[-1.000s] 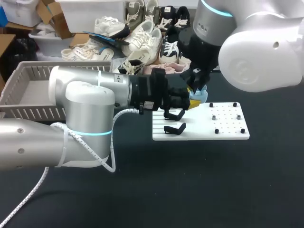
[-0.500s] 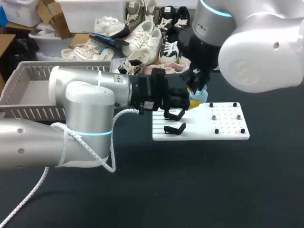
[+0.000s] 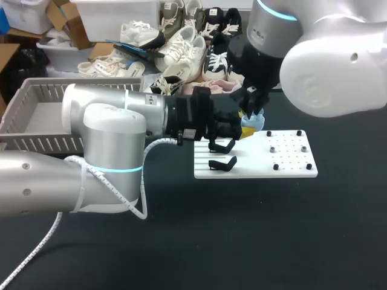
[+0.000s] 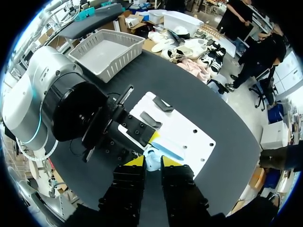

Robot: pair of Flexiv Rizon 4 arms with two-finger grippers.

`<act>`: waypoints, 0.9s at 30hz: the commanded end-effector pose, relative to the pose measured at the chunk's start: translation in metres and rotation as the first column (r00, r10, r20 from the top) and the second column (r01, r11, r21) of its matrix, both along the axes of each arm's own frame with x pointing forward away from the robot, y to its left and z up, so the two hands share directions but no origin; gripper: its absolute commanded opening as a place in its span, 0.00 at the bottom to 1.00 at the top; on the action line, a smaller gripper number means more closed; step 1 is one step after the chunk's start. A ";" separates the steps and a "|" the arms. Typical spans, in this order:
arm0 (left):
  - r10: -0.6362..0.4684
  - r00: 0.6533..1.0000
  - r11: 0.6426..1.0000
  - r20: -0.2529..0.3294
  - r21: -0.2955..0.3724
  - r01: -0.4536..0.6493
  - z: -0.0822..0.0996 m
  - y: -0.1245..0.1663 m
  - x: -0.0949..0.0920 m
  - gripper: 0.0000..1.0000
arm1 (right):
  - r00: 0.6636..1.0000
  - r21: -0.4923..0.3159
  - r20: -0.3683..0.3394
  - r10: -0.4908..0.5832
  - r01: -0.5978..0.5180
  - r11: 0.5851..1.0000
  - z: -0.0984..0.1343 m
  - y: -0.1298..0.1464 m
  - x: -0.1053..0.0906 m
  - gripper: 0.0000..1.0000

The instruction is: Pick up each earbud case from the left stands, insert the matching earbuds, close the lid, and place the case in the box.

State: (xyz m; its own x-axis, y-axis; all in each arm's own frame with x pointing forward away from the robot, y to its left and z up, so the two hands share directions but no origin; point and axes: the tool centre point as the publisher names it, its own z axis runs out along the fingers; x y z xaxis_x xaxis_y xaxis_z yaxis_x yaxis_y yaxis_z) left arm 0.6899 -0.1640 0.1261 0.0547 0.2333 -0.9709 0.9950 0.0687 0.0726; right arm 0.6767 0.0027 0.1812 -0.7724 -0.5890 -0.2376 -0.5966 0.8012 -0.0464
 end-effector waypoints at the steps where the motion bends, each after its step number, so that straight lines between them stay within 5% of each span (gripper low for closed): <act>1: 0.004 1.000 1.000 0.002 -0.002 -0.004 0.000 0.000 -0.001 0.00 | 1.000 0.001 0.007 -0.005 0.005 1.000 0.000 -0.003 -0.004 0.00; 27: 0.004 1.000 1.000 0.002 -0.002 -0.004 0.000 0.000 -0.001 0.00 | 1.000 0.004 0.008 -0.008 0.008 1.000 -0.002 -0.002 -0.002 0.00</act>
